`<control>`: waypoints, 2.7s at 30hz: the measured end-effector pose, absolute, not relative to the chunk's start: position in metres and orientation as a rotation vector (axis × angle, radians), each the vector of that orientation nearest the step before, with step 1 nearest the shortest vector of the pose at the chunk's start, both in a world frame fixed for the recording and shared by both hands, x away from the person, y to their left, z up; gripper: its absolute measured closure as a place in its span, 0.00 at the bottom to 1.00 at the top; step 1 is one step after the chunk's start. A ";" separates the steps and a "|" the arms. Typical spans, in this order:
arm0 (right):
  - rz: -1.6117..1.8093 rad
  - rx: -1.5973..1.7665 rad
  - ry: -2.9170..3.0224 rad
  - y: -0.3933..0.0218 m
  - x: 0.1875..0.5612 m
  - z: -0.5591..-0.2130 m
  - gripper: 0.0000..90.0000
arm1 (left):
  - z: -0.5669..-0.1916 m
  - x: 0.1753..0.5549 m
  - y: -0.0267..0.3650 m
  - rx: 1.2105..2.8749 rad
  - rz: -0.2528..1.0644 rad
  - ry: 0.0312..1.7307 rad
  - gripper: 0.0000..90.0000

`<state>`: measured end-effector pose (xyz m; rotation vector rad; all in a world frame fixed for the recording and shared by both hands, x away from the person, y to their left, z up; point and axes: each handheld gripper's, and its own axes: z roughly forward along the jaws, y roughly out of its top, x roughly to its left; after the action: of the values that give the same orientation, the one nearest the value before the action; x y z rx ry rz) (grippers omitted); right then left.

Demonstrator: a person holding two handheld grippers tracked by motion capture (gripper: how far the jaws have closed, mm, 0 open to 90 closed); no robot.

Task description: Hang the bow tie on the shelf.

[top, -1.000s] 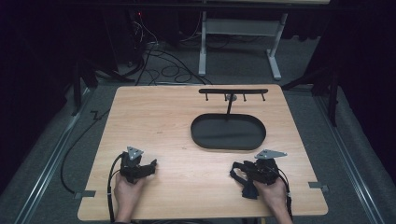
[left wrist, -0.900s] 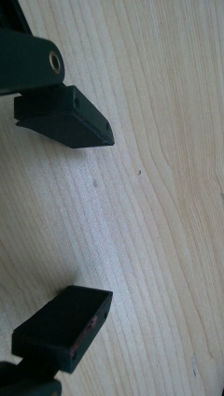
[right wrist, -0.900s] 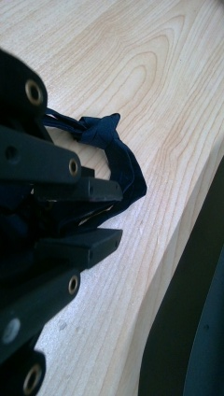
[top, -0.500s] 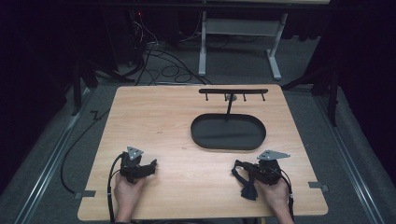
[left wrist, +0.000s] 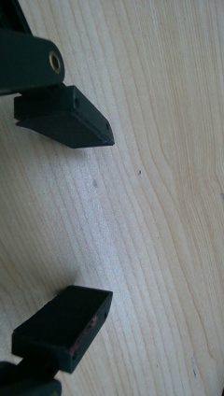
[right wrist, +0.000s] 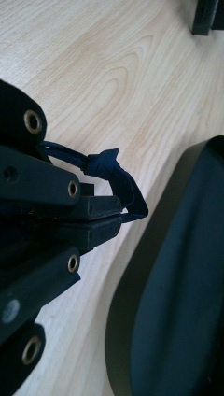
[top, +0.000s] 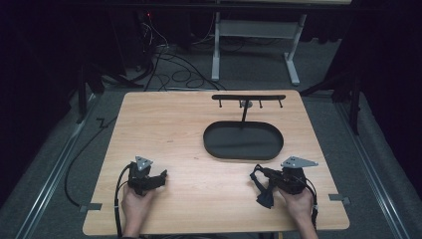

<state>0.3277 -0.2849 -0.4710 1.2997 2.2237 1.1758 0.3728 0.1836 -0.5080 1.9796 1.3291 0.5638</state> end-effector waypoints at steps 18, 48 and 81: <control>1.196 1.268 2.139 -0.294 0.333 -0.443 1.00 | -0.508 0.373 0.184 1.979 0.563 1.329 0.24; 1.223 1.282 2.029 -0.309 0.364 -0.411 1.00 | -0.508 0.373 0.184 1.980 0.562 1.330 0.24; 1.257 1.307 1.926 -0.330 0.403 -0.369 1.00 | -0.508 0.373 0.184 1.981 0.563 1.329 0.24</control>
<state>0.4030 -0.3298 -0.3687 1.3075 1.9263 1.2567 0.3728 0.1835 -0.5080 1.9810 1.3293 0.5629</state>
